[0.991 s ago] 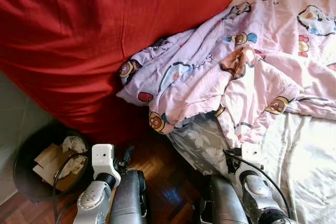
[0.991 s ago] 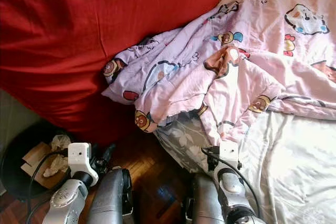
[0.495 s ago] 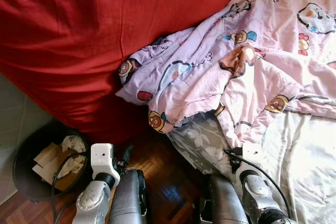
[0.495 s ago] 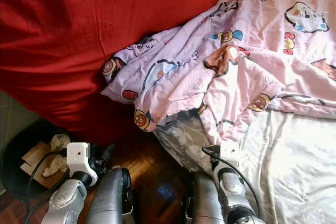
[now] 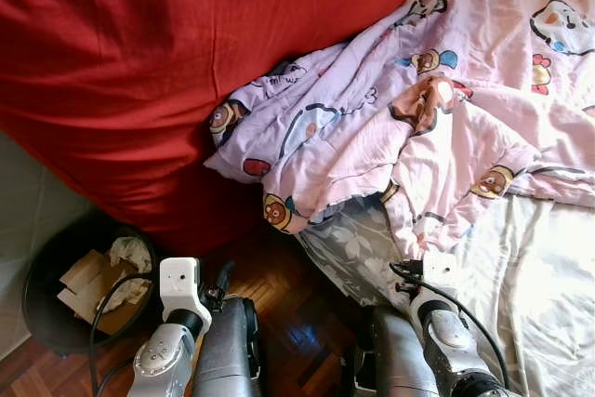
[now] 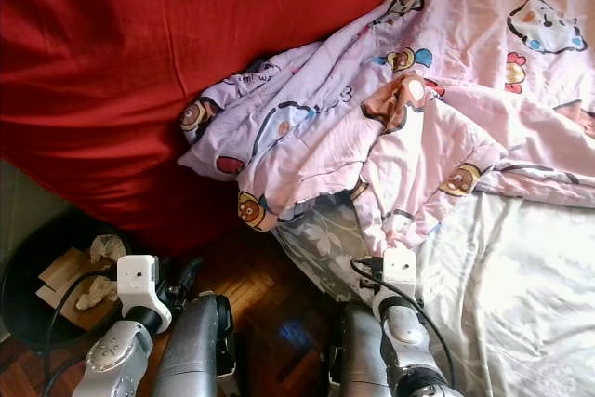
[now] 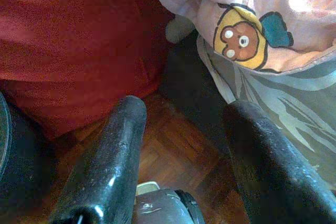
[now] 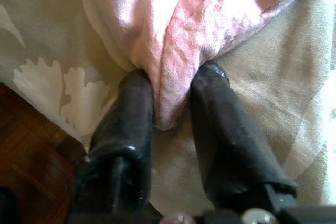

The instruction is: Clean up the room

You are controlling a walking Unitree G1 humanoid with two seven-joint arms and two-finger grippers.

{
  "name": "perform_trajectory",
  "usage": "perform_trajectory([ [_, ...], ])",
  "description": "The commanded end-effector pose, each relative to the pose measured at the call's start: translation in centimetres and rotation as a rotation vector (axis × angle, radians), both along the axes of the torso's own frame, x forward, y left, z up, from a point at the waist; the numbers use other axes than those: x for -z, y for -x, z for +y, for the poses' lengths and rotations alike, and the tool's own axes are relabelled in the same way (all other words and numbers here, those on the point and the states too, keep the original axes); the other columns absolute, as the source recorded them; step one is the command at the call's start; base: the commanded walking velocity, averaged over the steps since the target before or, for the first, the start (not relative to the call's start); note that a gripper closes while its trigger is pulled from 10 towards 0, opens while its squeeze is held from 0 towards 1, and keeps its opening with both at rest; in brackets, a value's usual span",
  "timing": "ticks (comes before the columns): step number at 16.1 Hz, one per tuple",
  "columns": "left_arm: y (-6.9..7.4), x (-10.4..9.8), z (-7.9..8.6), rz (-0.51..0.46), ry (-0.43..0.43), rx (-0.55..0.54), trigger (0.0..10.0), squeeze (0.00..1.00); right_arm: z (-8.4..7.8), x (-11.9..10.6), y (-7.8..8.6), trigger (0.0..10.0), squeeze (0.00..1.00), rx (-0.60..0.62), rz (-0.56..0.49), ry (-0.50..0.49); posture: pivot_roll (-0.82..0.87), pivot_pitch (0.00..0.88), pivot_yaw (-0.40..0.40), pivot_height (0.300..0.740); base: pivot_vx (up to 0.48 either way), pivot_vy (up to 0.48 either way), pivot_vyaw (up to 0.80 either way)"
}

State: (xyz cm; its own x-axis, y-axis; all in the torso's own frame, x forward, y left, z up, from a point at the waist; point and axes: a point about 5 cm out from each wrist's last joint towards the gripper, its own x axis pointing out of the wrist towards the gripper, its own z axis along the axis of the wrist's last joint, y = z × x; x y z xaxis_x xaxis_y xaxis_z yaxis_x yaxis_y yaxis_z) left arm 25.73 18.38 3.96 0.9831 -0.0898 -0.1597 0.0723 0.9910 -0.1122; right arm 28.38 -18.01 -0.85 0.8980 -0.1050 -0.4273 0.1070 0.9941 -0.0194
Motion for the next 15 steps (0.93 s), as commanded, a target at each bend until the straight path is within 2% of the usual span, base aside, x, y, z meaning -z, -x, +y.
perform_trajectory([
  [1,0.8,1.0,0.2,0.052,-0.007,-0.007,10.0,0.00,0.4,1.1,1.1,0.0,0.00,-0.014,0.045,-0.009,0.15,0.334,0.015,0.616,0.000,0.000,0.00],
  [5,0.2,1.2,0.1,0.059,-0.003,-0.005,10.0,0.00,0.2,0.9,0.8,0.0,0.00,-0.007,0.041,-0.013,0.13,0.300,0.014,0.616,0.000,0.000,0.00],
  [9,-1.1,1.1,0.2,0.053,0.001,-0.022,10.0,0.00,0.1,0.8,0.9,0.0,0.00,0.009,0.018,-0.048,0.13,0.223,0.004,0.616,0.000,0.000,0.00],
  [11,-1.7,0.9,0.5,0.046,-0.002,-0.032,10.0,0.00,-0.5,0.8,1.3,0.0,0.00,0.056,-0.008,-0.081,0.11,0.183,0.004,0.616,0.000,0.000,0.00],
  [12,-2.1,0.9,0.6,0.049,-0.004,-0.035,10.0,0.00,-1.0,0.7,1.4,0.0,0.00,0.090,-0.031,-0.109,0.09,0.129,0.005,0.616,0.000,0.000,0.00],
  [13,-2.1,0.9,0.6,0.043,-0.004,-0.039,10.0,0.00,-1.1,0.8,1.6,0.0,0.00,0.090,-0.043,-0.107,0.09,0.129,0.005,0.616,0.000,0.000,0.00],
  [14,-2.3,0.8,0.5,0.034,-0.001,-0.038,10.0,0.00,-1.3,0.8,1.8,5.0,0.00,0.096,-0.059,-0.113,0.08,0.074,0.006,0.616,0.000,0.000,0.00],
  [15,-2.4,0.7,0.4,0.030,0.001,-0.037,10.0,0.00,-1.4,0.7,1.9,5.0,0.00,0.101,-0.067,-0.119,0.08,0.074,0.006,0.616,0.000,0.000,0.00],
])
